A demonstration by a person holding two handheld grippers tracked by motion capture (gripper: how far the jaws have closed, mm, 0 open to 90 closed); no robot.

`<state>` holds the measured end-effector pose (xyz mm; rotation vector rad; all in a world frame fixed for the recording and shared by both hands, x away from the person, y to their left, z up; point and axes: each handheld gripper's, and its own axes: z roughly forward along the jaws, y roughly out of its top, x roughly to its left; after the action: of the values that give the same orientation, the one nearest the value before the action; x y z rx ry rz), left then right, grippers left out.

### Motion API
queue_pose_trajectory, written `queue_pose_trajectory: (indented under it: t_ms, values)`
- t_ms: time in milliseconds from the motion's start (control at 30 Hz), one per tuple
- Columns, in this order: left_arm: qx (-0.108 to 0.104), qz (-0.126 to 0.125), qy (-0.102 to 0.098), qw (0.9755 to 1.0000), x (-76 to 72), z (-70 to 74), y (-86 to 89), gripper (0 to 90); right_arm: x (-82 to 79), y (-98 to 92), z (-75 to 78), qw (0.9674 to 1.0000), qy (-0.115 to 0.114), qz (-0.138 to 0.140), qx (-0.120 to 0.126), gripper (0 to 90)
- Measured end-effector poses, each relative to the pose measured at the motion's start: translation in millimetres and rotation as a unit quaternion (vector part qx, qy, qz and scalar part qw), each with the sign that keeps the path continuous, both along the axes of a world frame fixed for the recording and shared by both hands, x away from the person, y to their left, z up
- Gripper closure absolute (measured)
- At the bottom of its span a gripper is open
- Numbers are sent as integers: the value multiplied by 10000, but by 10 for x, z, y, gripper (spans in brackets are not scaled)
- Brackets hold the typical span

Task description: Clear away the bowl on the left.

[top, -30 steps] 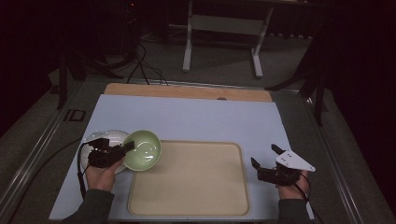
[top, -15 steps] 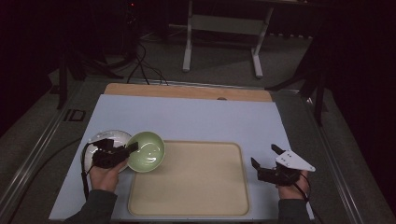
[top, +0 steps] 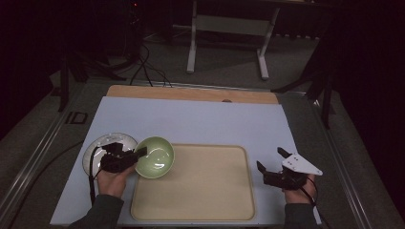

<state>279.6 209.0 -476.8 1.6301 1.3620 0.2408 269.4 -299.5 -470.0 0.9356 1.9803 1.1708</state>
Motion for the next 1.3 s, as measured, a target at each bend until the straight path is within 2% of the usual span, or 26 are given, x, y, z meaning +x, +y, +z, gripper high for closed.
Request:
queue_pose_trajectory:
  t_ms: [800, 1300]
  values:
    - [17, -252, 12, 9997, 25, -23, -184, 821, -4, 6, 0, 10000, -3, 6, -14, 110]
    - [127, -462, 42, 9988, 56, -69, -362, 820, -4, 4, -1, 10000, -2, 7, -25, 110]
